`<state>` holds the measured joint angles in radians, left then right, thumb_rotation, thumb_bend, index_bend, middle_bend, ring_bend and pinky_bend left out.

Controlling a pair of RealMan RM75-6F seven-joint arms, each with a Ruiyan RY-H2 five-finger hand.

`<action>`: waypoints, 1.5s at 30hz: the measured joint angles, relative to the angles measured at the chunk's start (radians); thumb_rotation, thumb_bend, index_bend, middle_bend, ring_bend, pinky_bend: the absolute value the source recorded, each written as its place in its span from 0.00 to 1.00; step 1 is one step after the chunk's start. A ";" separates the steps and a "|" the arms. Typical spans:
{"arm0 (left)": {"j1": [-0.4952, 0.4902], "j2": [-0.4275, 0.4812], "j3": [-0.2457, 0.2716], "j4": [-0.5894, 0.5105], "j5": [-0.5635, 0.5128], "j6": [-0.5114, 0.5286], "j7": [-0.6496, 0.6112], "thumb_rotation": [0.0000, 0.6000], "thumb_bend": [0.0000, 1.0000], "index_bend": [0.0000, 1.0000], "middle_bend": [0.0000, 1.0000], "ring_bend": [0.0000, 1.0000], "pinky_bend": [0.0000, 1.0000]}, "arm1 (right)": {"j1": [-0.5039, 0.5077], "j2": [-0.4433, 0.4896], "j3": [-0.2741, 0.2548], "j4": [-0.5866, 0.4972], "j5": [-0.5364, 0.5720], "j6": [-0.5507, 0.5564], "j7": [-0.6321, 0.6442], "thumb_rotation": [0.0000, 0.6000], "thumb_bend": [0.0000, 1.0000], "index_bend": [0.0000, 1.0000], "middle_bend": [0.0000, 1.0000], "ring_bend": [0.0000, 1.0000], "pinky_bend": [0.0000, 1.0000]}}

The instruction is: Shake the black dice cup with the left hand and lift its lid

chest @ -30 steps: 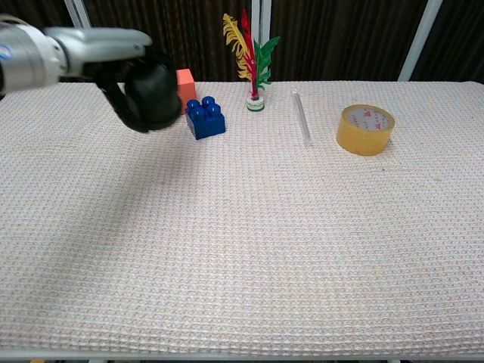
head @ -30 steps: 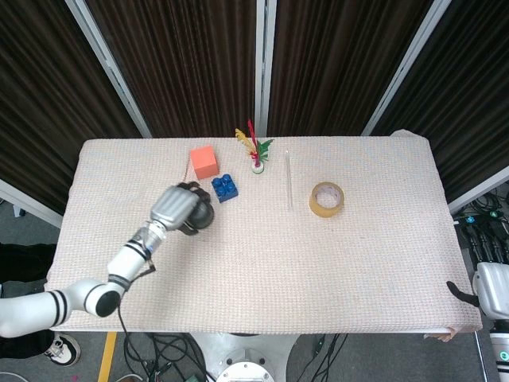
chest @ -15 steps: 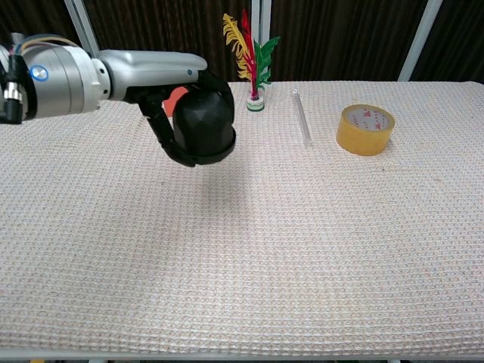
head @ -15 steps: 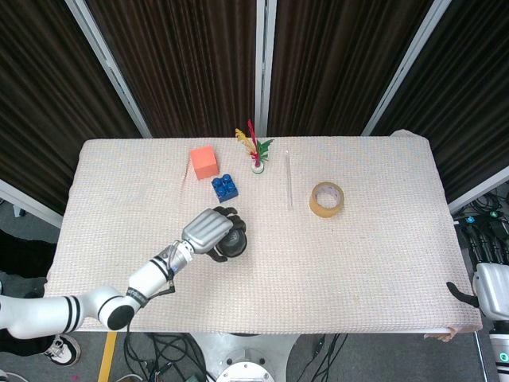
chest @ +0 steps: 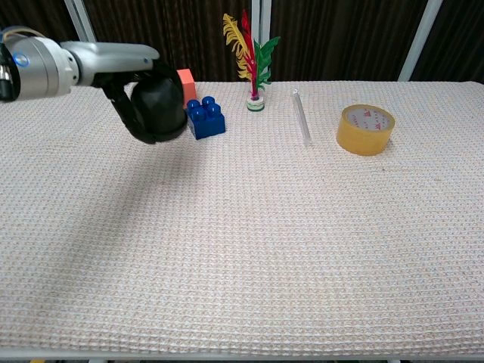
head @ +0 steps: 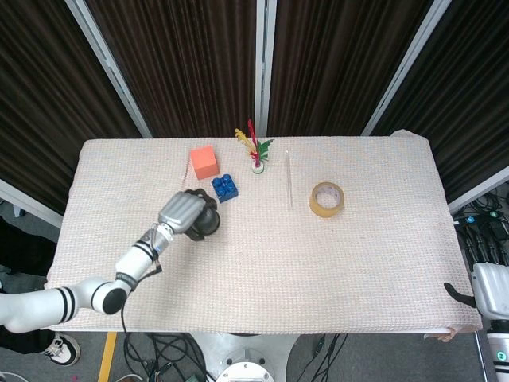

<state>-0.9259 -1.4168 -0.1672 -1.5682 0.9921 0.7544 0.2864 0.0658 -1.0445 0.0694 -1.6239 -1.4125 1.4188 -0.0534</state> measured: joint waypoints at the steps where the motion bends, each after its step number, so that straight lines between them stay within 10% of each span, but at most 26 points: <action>1: 0.001 -0.002 0.010 -0.044 0.042 0.003 0.003 1.00 0.23 0.38 0.50 0.17 0.24 | -0.001 0.002 0.000 0.000 0.000 0.003 0.000 1.00 0.08 0.00 0.00 0.00 0.00; 6: 0.002 -0.011 0.012 -0.095 0.127 0.023 0.002 1.00 0.23 0.38 0.50 0.17 0.24 | -0.007 0.008 0.002 0.001 0.006 0.009 0.006 1.00 0.08 0.00 0.00 0.00 0.00; 16: -0.009 0.002 -0.012 0.204 -0.110 0.004 0.008 1.00 0.23 0.38 0.50 0.17 0.23 | -0.001 0.001 0.005 0.012 0.020 -0.011 0.015 1.00 0.08 0.00 0.00 0.00 0.00; 27: -0.007 -0.005 0.006 -0.110 0.176 0.032 0.009 1.00 0.23 0.38 0.50 0.17 0.23 | -0.006 0.007 0.004 0.011 0.015 0.001 0.016 1.00 0.08 0.00 0.00 0.00 0.00; 38: -0.010 -0.002 -0.019 0.202 0.023 0.035 -0.010 1.00 0.23 0.38 0.50 0.17 0.23 | -0.003 0.001 -0.002 0.011 0.009 -0.011 0.015 1.00 0.08 0.00 0.00 0.00 0.00; 45: 0.011 -0.010 0.025 0.012 0.164 0.066 -0.029 1.00 0.23 0.38 0.50 0.17 0.23 | -0.006 0.005 -0.001 0.012 0.007 -0.001 0.018 1.00 0.08 0.00 0.00 0.00 0.00</action>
<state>-0.9150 -1.4267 -0.1418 -1.5561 1.1561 0.8208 0.2571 0.0593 -1.0394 0.0682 -1.6122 -1.4053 1.4176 -0.0350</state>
